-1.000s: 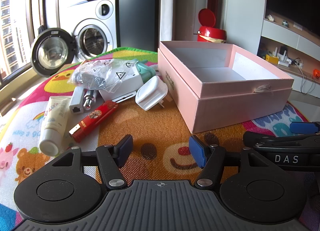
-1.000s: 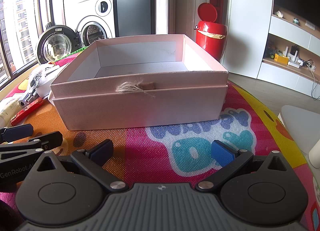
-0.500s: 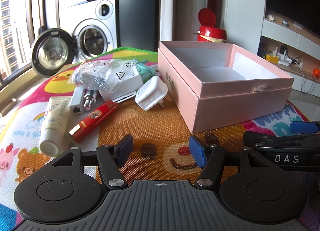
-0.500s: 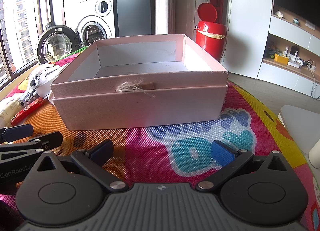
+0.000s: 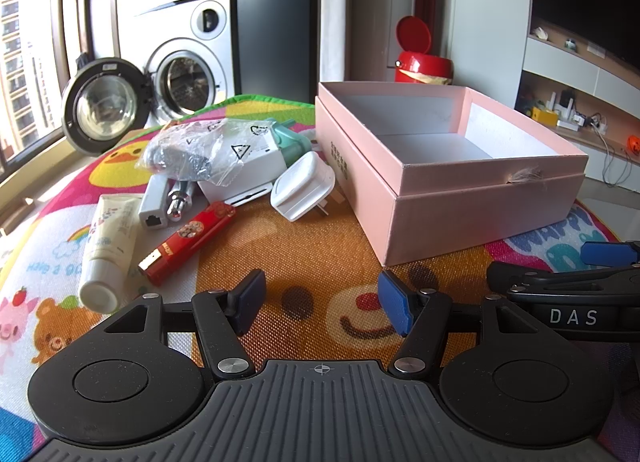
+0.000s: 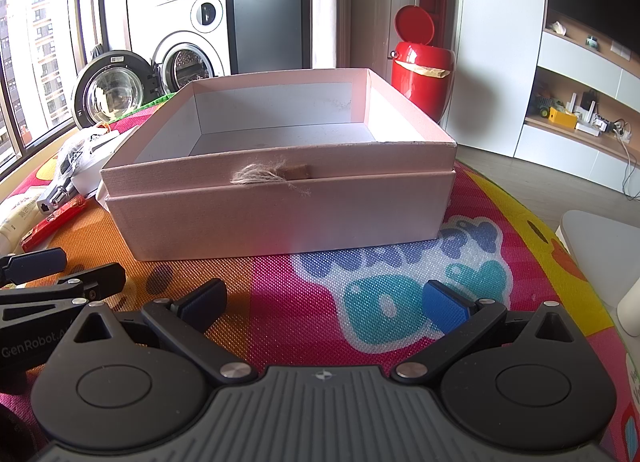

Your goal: Organize rigid objects

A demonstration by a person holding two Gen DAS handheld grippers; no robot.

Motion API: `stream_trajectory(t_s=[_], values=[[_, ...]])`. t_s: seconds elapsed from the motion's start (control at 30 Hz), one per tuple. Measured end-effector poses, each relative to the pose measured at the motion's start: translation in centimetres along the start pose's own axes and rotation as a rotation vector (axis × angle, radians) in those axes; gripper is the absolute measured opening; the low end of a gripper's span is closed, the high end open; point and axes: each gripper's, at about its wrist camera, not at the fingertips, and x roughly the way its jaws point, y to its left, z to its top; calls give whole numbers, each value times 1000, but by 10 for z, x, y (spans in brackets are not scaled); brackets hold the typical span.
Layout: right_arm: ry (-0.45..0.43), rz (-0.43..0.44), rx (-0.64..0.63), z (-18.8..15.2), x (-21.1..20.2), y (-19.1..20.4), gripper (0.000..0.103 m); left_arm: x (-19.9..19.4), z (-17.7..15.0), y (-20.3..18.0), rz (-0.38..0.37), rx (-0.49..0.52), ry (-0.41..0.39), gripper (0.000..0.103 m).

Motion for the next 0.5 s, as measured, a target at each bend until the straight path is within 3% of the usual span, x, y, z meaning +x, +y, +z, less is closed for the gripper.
stream_trajectory(t_s=[0.5], values=[[-1, -1, -2, -6, 3, -2, 103, -1, 0, -3, 3, 4, -1, 67]])
